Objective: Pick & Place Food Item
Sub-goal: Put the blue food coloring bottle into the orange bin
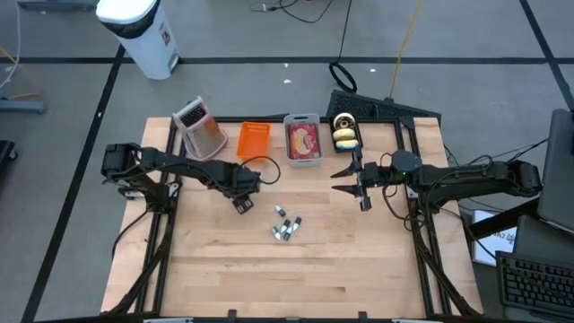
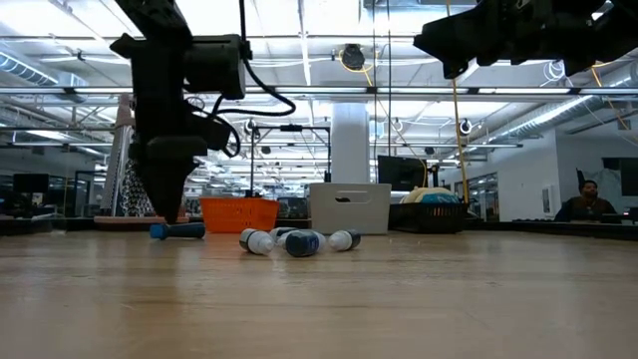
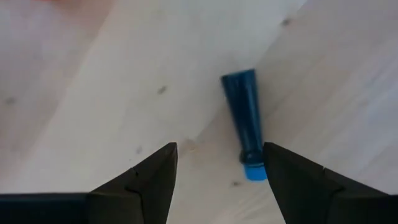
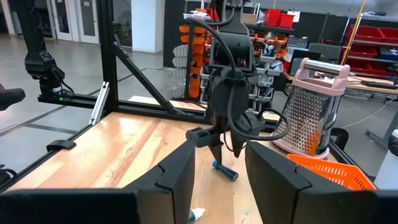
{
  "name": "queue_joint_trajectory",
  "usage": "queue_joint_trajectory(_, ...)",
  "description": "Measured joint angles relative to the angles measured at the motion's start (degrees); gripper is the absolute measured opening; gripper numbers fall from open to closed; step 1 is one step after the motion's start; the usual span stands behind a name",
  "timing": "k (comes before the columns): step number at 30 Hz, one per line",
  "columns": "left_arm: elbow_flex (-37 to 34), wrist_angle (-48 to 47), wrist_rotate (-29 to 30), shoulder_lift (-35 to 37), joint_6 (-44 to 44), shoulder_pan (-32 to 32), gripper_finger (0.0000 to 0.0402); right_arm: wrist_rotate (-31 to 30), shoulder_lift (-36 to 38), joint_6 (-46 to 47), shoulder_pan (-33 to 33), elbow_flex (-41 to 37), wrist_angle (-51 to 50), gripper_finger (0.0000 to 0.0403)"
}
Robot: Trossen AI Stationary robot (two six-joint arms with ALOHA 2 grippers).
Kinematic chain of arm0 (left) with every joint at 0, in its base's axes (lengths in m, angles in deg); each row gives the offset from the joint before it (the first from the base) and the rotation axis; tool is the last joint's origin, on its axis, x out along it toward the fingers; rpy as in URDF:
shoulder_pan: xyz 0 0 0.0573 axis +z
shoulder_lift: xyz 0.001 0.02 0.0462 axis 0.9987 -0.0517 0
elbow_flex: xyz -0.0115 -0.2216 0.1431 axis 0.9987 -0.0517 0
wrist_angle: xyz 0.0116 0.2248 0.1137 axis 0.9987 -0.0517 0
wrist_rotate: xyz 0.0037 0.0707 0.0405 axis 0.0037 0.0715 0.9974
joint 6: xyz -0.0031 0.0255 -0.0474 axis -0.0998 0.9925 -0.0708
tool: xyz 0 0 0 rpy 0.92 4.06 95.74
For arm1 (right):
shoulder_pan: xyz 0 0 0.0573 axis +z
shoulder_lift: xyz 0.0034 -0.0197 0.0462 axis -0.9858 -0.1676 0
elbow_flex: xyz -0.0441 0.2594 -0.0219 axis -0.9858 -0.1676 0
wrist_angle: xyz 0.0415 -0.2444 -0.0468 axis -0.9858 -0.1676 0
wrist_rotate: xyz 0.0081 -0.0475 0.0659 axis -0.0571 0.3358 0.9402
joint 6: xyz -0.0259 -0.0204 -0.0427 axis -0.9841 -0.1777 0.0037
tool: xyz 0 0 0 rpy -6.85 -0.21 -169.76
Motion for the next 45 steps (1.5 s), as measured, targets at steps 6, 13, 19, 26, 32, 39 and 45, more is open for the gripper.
queue_joint_trajectory(6, -1.5, 5.6, -2.9, 0.0, -1.4, 0.0, 0.0239, 0.0, 0.0, 0.0, 0.0, 0.0, 0.1, 0.013)
queue_joint_trajectory(13, -4.8, 12.1, -3.9, 0.0, -4.2, 0.0, 0.0239, 0.0, 0.0, 0.0, 0.0, 0.0, 0.1, 0.013)
queue_joint_trajectory(19, -8.4, 17.2, -3.3, 0.3, -7.0, -0.7, 0.0239, 0.0, 0.0, -0.1, 0.0, 0.0, 0.1, 0.013)
queue_joint_trajectory(26, -9.0, 18.1, -1.5, 0.3, -7.1, -2.3, 0.0219, 0.0, 0.0, -0.1, 0.0, 0.0, 0.4, 0.013)
queue_joint_trajectory(32, -9.0, 18.6, -1.2, 0.2, -7.1, -2.5, 0.0134, 0.0, 0.0, -0.1, 0.0, 0.0, 0.4, 0.013)
queue_joint_trajectory(39, -6.8, 17.6, -1.7, -0.1, -6.2, -2.0, 0.0074, 0.0, 0.0, 0.0, 0.0, 0.0, 0.4, 0.013)
queue_joint_trajectory(45, 1.2, 16.7, -1.6, -0.1, 0.1, -2.0, 0.0042, 0.0, 0.0, 0.1, 0.0, 0.0, 0.3, 0.013)
